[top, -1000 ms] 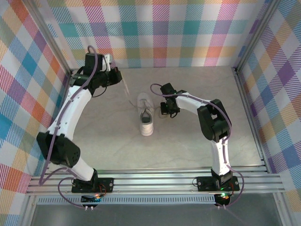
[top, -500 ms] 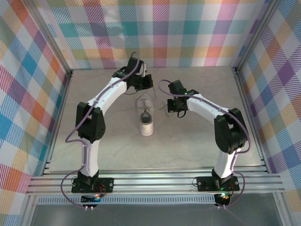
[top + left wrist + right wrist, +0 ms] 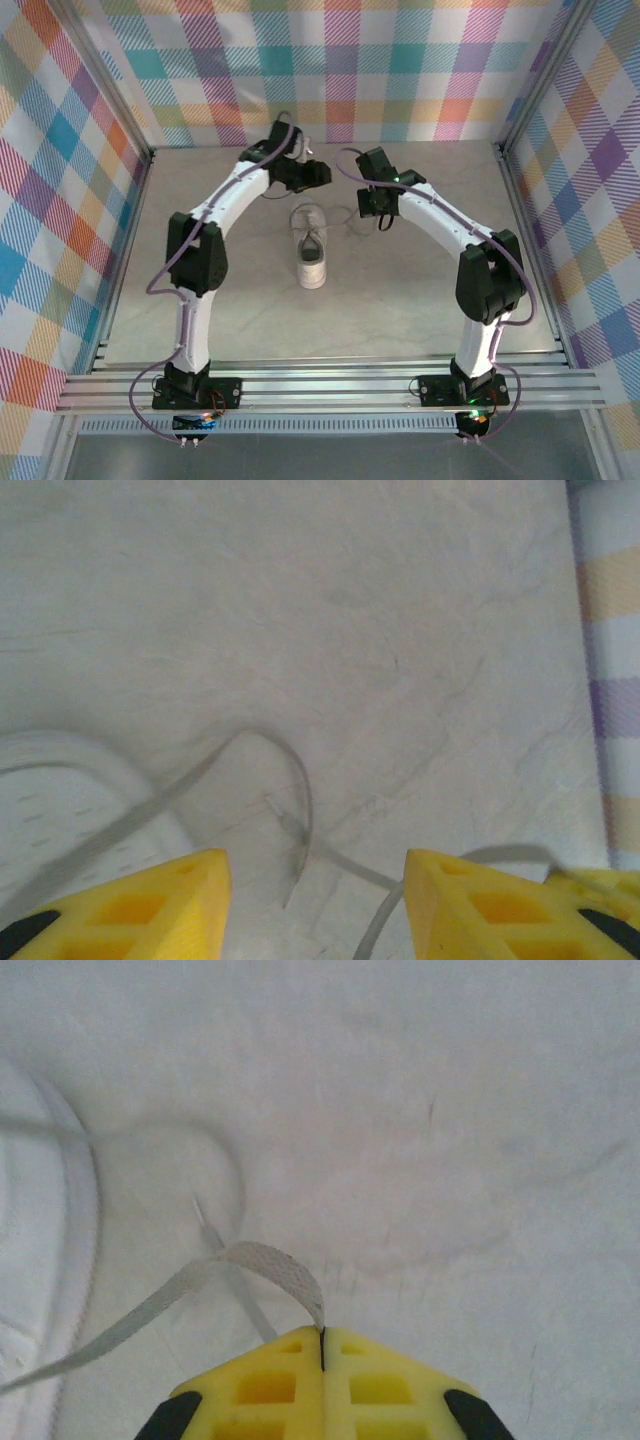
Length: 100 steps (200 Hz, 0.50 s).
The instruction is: Tie the shoes
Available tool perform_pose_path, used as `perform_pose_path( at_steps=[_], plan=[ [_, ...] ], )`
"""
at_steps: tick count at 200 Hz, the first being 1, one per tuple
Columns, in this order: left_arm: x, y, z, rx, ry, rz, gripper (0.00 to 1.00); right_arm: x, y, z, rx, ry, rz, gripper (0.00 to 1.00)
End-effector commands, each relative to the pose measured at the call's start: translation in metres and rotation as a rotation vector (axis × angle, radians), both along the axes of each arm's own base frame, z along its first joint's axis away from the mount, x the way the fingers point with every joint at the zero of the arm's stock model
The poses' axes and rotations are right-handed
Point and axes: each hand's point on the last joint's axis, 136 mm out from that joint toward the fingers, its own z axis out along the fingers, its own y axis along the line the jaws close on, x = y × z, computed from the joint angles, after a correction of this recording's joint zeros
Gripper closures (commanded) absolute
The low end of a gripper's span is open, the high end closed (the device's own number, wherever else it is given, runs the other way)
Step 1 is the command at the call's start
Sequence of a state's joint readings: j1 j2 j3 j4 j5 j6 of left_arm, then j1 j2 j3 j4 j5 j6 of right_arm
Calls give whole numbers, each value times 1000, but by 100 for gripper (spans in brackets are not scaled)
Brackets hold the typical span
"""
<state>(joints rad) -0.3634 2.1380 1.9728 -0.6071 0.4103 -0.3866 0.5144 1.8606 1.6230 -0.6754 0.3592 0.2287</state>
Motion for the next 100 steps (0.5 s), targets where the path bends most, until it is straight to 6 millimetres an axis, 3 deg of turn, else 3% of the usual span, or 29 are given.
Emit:
perform_pose_path(
  at_steps=[1, 27, 53, 81, 100],
  plan=[
    [-5, 50, 57, -83, -71, 88, 52, 21, 13, 24, -62, -57, 76, 100],
    [-24, 97, 54, -78, -62, 168, 52, 44, 60, 46, -102, -110, 269, 100],
    [-49, 132, 36, -62, -22, 231, 52, 52, 129, 58, -168, -169, 538, 100],
    [-79, 159, 12, -35, 35, 289, 52, 24, 218, 42, -218, -235, 887, 98],
    [-95, 171, 0, -21, 64, 314, 52, 6, 248, 19, -209, -227, 993, 97]
  ],
)
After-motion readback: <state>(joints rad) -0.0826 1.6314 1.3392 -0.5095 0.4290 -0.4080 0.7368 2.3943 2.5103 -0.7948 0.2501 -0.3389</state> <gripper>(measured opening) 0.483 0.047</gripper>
